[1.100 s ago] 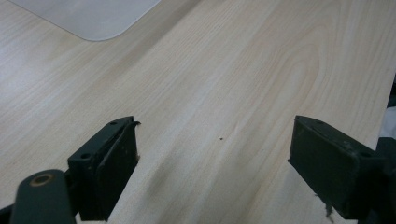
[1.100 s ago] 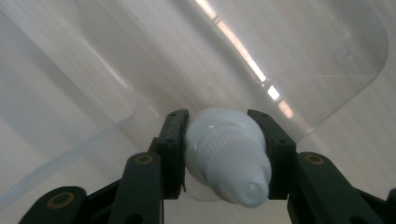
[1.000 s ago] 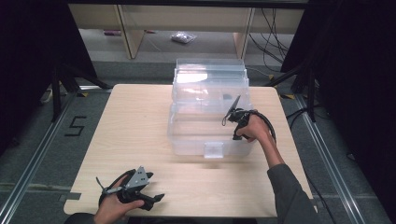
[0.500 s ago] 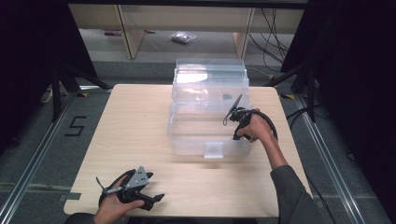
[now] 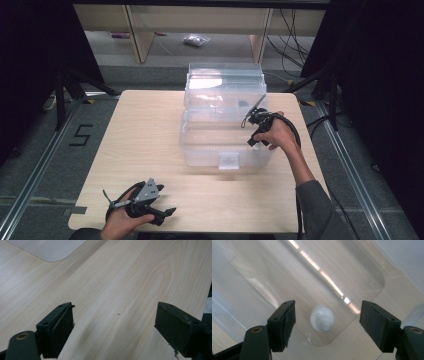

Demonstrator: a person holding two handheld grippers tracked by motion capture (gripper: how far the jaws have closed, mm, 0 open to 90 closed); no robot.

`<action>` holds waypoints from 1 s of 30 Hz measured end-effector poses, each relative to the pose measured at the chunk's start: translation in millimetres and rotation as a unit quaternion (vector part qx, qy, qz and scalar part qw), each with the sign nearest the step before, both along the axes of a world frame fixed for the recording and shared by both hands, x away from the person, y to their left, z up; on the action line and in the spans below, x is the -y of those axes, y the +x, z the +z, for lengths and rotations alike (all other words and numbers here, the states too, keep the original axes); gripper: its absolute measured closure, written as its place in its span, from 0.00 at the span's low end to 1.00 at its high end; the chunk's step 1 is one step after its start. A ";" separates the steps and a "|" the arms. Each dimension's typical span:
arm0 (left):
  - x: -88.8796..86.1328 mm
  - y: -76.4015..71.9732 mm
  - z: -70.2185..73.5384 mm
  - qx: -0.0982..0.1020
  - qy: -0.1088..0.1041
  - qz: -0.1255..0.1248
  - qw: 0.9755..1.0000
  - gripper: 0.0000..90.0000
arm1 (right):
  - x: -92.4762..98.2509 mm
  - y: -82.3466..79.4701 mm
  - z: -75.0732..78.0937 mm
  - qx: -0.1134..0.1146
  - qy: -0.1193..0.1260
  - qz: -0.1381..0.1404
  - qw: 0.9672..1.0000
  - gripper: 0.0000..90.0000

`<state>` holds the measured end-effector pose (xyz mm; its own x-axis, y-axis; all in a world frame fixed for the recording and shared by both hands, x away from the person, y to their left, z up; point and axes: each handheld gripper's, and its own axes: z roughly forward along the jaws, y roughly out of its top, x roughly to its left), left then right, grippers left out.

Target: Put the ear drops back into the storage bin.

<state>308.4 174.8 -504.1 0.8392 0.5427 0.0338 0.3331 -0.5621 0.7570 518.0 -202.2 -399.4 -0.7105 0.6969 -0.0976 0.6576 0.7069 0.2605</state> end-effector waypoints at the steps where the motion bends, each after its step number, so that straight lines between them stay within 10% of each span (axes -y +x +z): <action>1: 0.3 -0.4 -0.2 -0.002 -0.004 0.001 1.000 0.16 | 0.2 -1.1 0.8 0.005 0.005 0.000 1.000 0.33; 30: -0.1 0.4 -0.1 0.001 0.000 0.000 1.000 0.16 | -5.5 -41.4 26.4 0.054 0.072 0.014 0.996 0.26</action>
<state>308.8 175.0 -504.2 0.8392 0.5428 0.0351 0.3320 -0.5623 0.7574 476.7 -196.7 -373.1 -0.7209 0.6891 -0.0740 0.6010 0.6748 0.4283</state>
